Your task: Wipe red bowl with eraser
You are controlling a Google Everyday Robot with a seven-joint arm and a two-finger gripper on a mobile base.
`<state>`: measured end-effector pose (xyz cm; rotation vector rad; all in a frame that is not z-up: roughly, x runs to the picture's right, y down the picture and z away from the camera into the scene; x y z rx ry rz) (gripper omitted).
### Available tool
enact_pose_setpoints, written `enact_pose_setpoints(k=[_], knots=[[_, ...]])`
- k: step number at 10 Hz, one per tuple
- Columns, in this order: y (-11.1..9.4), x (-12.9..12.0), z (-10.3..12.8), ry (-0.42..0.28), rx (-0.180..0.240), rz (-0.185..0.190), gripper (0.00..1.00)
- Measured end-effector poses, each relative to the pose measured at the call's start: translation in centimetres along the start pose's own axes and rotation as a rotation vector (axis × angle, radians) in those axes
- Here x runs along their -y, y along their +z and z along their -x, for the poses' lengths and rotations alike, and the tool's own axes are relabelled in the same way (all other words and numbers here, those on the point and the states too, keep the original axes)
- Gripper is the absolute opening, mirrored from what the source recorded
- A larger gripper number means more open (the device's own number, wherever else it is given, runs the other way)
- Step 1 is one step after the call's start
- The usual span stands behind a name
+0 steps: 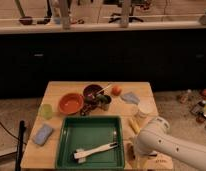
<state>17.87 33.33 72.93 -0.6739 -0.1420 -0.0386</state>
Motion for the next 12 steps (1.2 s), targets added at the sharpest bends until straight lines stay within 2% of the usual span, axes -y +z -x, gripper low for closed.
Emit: enact_pose_setpoints(k=[7, 12], knots=[[0.9, 0.7, -2.5, 0.052, -0.006, -0.008, 0.80], [1.0, 1.1, -4.0, 0.074, -0.029, -0.023, 0.80]])
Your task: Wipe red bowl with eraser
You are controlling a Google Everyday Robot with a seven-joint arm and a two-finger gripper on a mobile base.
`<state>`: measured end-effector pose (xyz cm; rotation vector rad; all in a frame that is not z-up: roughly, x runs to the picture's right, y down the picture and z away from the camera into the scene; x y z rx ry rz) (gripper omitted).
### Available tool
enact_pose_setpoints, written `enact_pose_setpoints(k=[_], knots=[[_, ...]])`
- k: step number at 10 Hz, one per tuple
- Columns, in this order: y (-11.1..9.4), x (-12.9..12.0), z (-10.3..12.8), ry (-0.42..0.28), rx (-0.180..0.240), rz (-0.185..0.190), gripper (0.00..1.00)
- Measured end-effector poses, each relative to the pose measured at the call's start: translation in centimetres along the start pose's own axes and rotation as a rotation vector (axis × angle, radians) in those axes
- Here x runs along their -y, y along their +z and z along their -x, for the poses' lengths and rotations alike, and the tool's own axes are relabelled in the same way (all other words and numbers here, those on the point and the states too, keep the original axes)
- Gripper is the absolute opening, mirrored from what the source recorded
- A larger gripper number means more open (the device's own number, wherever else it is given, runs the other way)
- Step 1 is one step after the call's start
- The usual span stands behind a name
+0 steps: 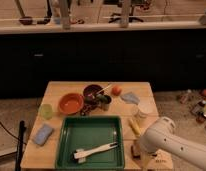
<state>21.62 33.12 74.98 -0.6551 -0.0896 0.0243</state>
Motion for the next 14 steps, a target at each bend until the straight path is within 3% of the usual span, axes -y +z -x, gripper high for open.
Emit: enact_pose_setpoints(k=[6, 7, 12, 13, 14], knots=[[-0.1, 0.1, -1.9, 0.023, -0.035, -0.003, 0.79], [-0.2, 0.0, -2.1, 0.025, -0.041, -0.004, 0.73], [-0.7, -0.1, -2.2, 0.018, -0.059, -0.027, 0.24], [-0.8, -0.1, -2.2, 0.014, -0.061, -0.029, 0.11], [-0.9, -0.2, -2.3, 0.011, -0.063, -0.031, 0.04]])
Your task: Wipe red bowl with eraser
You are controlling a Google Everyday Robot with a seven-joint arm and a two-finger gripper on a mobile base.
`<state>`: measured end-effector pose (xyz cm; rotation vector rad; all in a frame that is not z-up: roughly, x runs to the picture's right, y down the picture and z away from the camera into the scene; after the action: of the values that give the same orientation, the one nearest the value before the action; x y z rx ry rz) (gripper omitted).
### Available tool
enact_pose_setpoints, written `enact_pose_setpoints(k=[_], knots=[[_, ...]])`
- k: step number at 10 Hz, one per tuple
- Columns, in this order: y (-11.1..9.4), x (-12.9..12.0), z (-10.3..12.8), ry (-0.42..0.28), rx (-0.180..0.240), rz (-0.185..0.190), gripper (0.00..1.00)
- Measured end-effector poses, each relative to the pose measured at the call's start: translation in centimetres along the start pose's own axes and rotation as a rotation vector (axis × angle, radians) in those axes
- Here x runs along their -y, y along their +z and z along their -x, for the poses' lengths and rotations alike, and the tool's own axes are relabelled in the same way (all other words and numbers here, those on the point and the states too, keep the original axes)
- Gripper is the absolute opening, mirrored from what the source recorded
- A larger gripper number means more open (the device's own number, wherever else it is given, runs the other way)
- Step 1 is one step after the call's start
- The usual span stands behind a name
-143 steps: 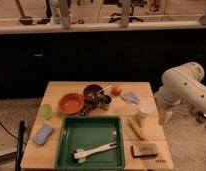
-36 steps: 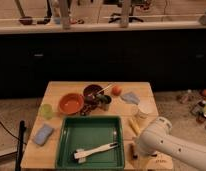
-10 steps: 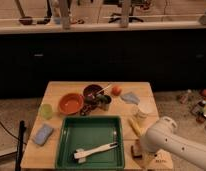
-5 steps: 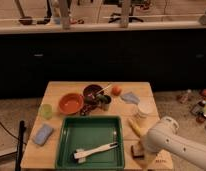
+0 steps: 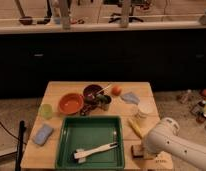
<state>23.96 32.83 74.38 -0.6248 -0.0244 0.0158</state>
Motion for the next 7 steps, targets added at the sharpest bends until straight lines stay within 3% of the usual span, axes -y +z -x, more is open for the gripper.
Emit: enact_pose_setpoints(k=[7], knots=[[-2.8, 1.1, 0.3, -0.033, -0.002, -0.054, 0.00]])
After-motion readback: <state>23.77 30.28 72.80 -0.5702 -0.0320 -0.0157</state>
